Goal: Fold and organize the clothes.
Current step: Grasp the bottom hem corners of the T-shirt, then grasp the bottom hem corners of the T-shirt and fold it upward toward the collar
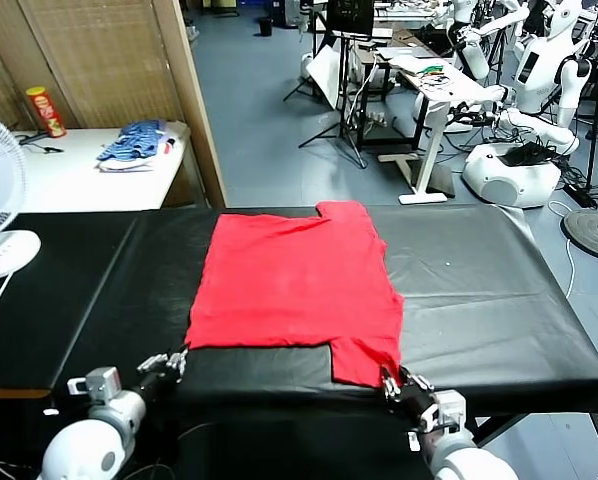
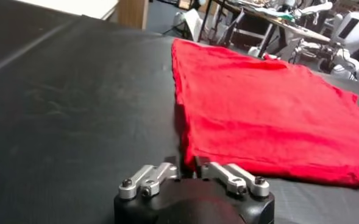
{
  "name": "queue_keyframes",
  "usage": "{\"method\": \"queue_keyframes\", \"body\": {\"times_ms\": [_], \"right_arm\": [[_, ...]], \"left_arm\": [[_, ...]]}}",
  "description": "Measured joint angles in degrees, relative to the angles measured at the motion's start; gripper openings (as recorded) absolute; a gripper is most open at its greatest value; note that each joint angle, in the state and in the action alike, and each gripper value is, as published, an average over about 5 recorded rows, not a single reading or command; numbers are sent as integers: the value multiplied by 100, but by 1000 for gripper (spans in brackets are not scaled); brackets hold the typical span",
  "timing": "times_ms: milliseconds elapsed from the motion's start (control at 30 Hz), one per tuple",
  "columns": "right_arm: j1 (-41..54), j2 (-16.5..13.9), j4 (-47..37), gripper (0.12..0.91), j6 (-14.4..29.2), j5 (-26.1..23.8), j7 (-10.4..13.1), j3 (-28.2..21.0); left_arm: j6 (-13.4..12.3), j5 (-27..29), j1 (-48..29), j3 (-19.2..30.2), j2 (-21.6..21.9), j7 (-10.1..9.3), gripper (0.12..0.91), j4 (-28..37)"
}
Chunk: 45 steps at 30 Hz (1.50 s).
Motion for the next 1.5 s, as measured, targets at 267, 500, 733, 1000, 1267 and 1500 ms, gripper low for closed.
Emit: {"method": "queue_keyframes", "body": {"times_ms": [267,500,733,1000,1267,1500], "right_arm": [[-141,-176,330,122,353,441,-176,417],[611,-514,-411,122,1181,490,-489,354],[1744,-733,-1442,122,1692,446,-512,-74],[2825,-715,-2577,122,1918,194,-560,-684],[3757,-592,-3521,122,2042,91,-593,-1178],[4224,-632,-3893,122,2053,14,-631,-1371]], "left_arm": [[89,-27,442,-70,11,-251,125,-693],[-136,174,526,-30,-92,-193,125,-1119],[-452,463,-196,170,-343,-167,125,-822],[-568,769,-1109,310,-472,-167,125,-108],[-653,1043,-1695,507,-362,-134,125,576],[-661,1180,-1965,617,-310,-113,125,993]]}}
